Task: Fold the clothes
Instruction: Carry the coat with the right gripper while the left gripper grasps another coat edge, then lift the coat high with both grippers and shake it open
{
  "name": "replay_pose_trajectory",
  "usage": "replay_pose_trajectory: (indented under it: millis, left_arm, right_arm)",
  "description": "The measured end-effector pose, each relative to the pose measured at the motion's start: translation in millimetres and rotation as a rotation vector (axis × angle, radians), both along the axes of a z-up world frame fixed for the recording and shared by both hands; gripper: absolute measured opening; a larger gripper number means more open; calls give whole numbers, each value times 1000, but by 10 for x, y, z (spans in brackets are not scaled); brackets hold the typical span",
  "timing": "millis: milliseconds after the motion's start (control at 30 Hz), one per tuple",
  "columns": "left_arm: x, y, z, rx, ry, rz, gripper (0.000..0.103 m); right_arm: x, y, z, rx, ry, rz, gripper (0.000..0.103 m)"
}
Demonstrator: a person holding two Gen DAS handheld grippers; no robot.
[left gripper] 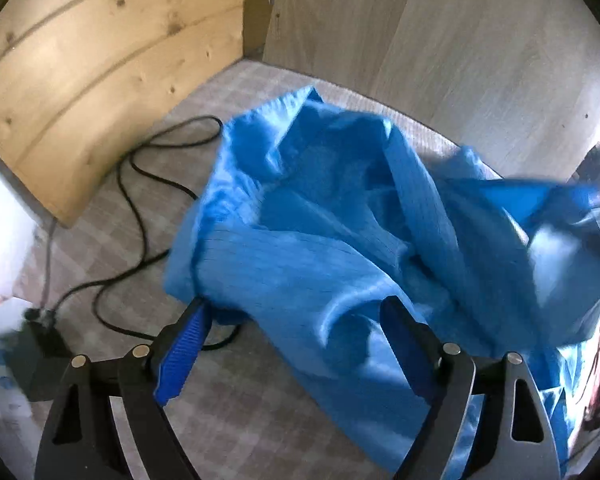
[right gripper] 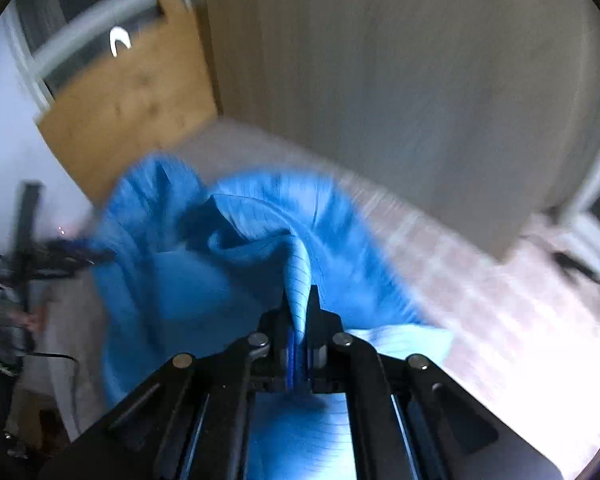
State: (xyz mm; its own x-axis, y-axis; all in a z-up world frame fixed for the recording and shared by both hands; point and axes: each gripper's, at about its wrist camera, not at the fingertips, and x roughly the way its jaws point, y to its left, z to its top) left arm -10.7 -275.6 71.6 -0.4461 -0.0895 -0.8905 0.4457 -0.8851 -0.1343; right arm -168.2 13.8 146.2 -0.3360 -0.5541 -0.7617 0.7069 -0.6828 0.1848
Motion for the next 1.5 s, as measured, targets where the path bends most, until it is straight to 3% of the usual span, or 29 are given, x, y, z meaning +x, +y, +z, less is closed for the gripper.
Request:
replay_pose_trajectory:
  millis: [100,167,300,400,500,567,600,700,800,933,967,1000,1033,1067,1100,1133,1233,1333,1433,1500]
  left_arm:
    - [143,31,151,-1,28,-18,85]
    - [222,117,240,-7,37,-46,85]
    - [194,339,299,-5,33,-117,86]
    - [43,579,286,45,24,-178,86]
    - [-112,887,311,87,27,-247,86]
    - [-195,1112,364,91,42,-287,87]
    - [-224,1232,390,89,49,-305,88]
    - [-301,1526,323,57,19,-358,96]
    - [-375,1702,140,45,-31,-388,96]
    - [-390,1809,48,-28,-47,-392,94]
    - [-376,1818,58,-45,-38,-395,90]
    - [-361,1801,84,-57,-24,-398,78]
    - [-347,1785,109,-70,-9,-402,71]
    - [-328,1765,136,-80,4,-403,54]
    - [-288,1729,170,-82,11,-393,41]
    - [-247,1694,203,-83,17,-382,39]
    - [-126,1587,303,-87,35,-351,40]
    - [-4,1480,403,-91,54,-320,41]
    - [117,1373,503,-95,73,-288,56]
    - [104,1382,490,-103,69,-285,75]
  right_arm:
    - [241,908,548,-98,70,-203,2]
    - [479,1580,691,-89,82,-381,2]
    - [869,2408,539,257,168,-683,4]
    - [889,2740,327,355,39,-753,12]
    - [984,2703,410,365,77,-735,29]
    - [1043,2583,527,334,123,-711,59]
    - [1065,2507,558,316,134,-687,63]
    - [1070,2142,405,231,58,-510,64]
    - [1074,1776,246,156,-15,-336,64]
    - [1057,1235,-197,240,-59,-165,64]
    - [1049,1143,-282,259,-61,-135,64]
    - [1059,1098,-330,286,-38,-125,64]
    - [1070,1052,-379,313,-15,-114,62]
    - [1063,1025,-414,329,-3,-107,36]
    - [1007,1054,-406,315,-22,-111,18]
    - [951,1107,-374,293,-38,-124,3]
    - [801,1489,-45,166,-39,-235,2]
    - [740,1903,300,115,32,-364,2]
    - [754,2129,485,130,71,-402,2]
    - [814,2177,527,183,113,-406,2]
